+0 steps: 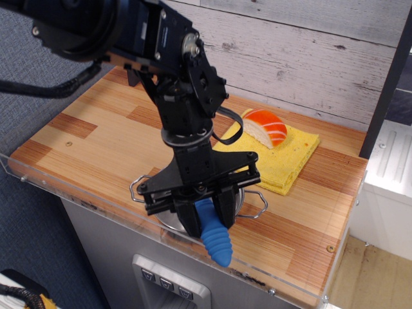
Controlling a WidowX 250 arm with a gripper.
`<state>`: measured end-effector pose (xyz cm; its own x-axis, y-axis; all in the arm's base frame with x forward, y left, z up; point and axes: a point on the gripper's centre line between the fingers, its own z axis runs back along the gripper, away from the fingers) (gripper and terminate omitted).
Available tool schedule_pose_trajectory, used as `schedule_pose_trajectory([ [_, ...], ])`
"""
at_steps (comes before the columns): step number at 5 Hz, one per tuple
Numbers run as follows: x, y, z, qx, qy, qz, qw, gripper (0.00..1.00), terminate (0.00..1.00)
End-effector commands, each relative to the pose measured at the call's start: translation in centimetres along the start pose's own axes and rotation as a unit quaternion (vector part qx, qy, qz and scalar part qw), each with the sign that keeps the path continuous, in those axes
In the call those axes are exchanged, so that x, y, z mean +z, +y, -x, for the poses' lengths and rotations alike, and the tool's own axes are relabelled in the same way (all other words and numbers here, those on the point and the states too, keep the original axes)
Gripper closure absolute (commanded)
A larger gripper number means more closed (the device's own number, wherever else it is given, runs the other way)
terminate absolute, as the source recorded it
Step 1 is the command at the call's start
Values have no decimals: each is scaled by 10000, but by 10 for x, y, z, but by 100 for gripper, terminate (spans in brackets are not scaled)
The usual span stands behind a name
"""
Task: Place the blue spoon in the silver pot.
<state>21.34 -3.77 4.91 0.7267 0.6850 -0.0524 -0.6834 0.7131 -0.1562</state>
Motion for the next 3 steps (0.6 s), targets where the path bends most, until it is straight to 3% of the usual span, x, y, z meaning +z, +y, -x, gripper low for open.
schedule_pose_trajectory([
  [1, -5, -1, -9, 107, 118, -25, 9999, 100, 0],
  [2, -6, -1, -11, 116, 167, 47, 9998, 100, 0],
  [3, 0, 0, -11, 75, 103, 125, 9998, 0, 0],
])
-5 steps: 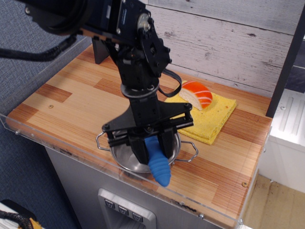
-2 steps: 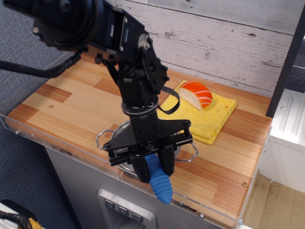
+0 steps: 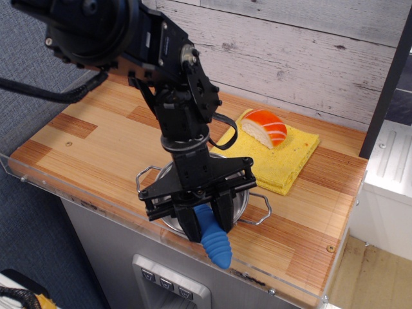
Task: Place the blue spoon in the silver pot.
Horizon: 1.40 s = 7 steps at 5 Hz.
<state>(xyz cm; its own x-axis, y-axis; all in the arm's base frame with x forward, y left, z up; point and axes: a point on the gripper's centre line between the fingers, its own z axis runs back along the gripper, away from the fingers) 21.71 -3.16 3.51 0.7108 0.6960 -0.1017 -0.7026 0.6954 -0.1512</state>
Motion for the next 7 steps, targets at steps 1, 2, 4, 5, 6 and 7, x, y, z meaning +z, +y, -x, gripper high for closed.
schedule_pose_trajectory([
  [1, 22, -3, -5, -19, -103, 276, 9996, 0, 0],
  [2, 32, -6, -7, -78, -158, 333, 9993, 0, 0],
  [4, 57, -8, -14, -864, -795, 203, 9929, 0, 0],
  [5, 56, -4, -26, -2007, -1188, -105, 9724, 0, 0],
  [6, 62, 3, -35, -2783, -1483, -243, 9487, 0, 0],
  [7, 71, 17, -47, -3016, -1632, -280, 9389, 0, 0],
])
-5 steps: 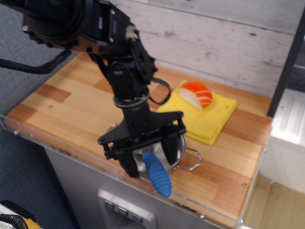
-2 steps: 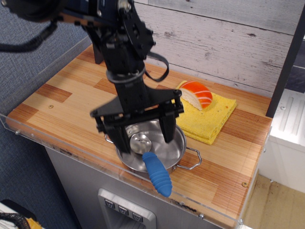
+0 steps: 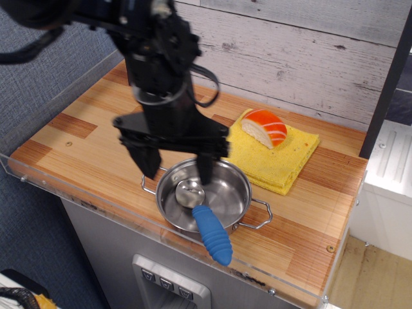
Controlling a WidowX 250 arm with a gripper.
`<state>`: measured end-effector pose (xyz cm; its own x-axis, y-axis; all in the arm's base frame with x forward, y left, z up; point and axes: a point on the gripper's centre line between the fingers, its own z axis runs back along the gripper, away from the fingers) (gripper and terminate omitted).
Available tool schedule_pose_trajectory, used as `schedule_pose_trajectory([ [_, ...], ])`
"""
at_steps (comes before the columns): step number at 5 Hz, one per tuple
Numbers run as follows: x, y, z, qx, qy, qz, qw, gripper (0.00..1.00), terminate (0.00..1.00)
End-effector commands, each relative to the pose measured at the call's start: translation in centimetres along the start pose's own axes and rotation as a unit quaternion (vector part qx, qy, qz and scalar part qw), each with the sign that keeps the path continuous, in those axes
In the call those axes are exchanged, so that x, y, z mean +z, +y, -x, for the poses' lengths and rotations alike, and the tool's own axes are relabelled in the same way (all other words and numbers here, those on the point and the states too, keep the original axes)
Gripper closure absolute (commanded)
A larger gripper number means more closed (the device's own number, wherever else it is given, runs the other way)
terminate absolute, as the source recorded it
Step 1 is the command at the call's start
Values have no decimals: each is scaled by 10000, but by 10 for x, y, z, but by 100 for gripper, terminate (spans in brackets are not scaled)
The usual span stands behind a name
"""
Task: Place the blue spoon in the silver pot.
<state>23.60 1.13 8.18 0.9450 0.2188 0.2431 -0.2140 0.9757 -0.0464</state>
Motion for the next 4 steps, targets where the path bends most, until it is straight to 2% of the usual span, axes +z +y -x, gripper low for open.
schedule_pose_trajectory([
  [1, 12, 24, -23, -95, -350, -90, 9993, 0, 0],
  [2, 7, 29, -48, 26, -551, -47, 9985, 0, 0],
  [3, -1, 22, -77, 290, -598, 84, 9978, 0, 0],
  [4, -13, 19, -100, 273, -709, -144, 9970, 0, 100],
])
